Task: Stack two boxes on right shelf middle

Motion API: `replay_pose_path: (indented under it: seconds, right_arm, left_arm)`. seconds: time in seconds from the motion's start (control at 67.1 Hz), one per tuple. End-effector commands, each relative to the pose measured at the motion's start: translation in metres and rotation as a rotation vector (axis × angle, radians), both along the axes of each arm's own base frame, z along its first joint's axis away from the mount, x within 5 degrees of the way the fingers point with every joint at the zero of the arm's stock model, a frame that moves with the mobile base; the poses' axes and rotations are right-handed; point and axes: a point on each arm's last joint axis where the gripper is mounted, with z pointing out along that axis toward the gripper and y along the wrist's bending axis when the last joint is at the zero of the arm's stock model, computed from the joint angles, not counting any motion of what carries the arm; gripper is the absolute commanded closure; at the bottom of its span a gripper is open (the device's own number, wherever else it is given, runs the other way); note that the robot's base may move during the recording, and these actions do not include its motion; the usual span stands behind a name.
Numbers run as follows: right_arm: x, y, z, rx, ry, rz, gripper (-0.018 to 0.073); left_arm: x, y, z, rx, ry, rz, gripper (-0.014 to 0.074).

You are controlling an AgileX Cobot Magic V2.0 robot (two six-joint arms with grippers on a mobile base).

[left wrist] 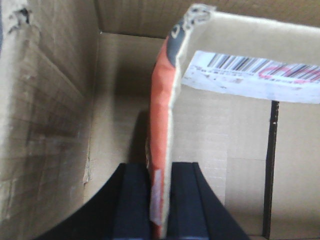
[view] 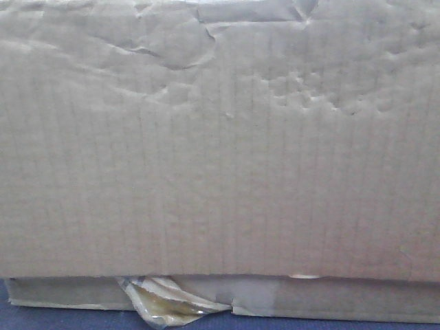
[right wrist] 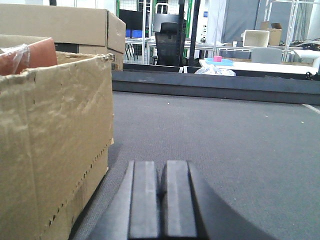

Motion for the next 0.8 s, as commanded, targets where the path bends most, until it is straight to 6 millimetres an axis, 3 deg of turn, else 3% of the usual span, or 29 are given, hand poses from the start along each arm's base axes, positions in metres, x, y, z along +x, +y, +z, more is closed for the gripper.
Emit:
replay_pose_path:
  seconds: [0.0,0.655,0.789]
  right_arm:
    - [-0.0004,-0.0004,0.0019,-0.002,-0.021,-0.007,0.0728]
    - [-0.0004,-0.0004,0.0019,-0.002,-0.021,-0.007,0.0728]
    - [-0.0004,-0.0004,0.0019,-0.002,-0.021,-0.007,0.0728]
  left_arm:
    - [0.0021,-0.0038,-0.001,-0.015,-0.01,-0.002,0.0708]
    - [0.0031,-0.0042,-0.0037,-0.002,-0.001,0.001,0.0703]
    - [0.0029,-0.0023,-0.0039,0.019,0.001,0.007,0.0608]
